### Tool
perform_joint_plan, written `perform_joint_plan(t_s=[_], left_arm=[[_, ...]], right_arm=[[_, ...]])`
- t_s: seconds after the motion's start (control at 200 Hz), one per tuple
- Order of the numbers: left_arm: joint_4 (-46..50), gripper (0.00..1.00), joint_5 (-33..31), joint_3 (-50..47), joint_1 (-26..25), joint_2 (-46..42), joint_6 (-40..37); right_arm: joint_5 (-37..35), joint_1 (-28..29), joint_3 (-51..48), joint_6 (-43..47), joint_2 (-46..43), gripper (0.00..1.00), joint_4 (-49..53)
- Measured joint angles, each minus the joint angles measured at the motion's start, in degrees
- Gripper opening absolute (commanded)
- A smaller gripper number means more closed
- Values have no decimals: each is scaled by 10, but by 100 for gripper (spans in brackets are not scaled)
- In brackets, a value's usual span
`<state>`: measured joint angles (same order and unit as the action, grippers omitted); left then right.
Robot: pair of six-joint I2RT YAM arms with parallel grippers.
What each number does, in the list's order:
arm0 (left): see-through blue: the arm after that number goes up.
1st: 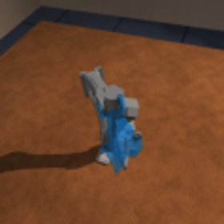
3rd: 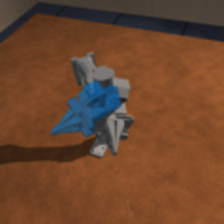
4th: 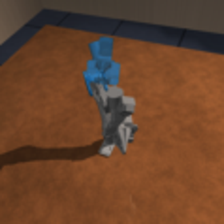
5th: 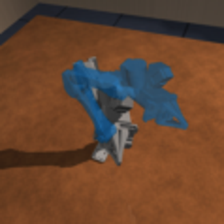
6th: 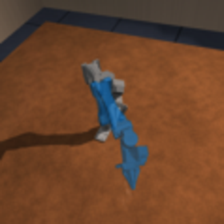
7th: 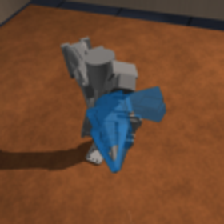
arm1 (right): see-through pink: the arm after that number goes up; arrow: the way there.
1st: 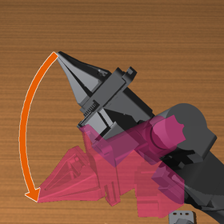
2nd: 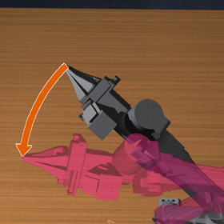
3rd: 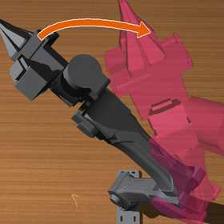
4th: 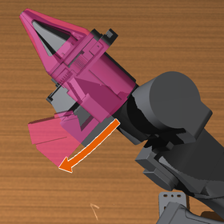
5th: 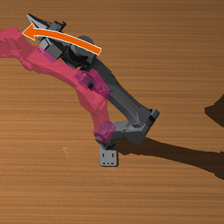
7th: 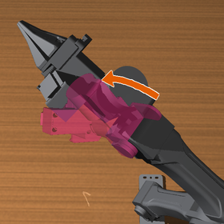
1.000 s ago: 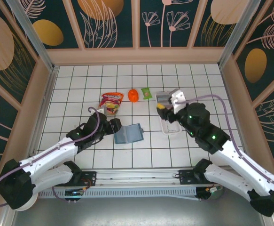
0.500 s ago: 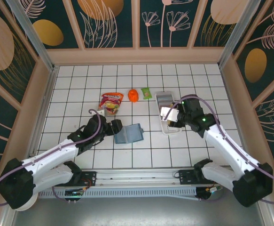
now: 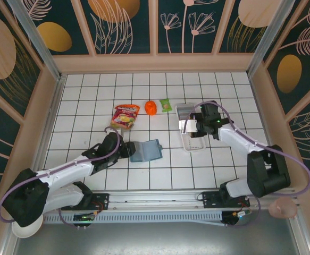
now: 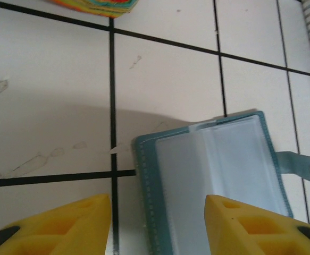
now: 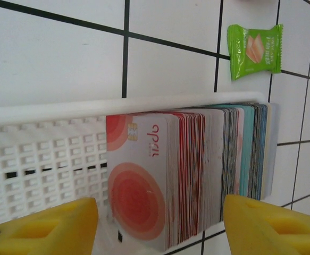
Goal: Put the credit cards into the card holder
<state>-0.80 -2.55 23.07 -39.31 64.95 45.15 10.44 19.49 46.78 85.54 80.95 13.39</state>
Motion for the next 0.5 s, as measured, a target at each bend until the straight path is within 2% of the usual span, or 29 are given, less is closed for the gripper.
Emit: perform_joint_plan(t_s=[0.495], left_arm=[[-25,48,-7,-4,0,45,-2]], right_arm=[[-3,0,20,83,76,62,-76]])
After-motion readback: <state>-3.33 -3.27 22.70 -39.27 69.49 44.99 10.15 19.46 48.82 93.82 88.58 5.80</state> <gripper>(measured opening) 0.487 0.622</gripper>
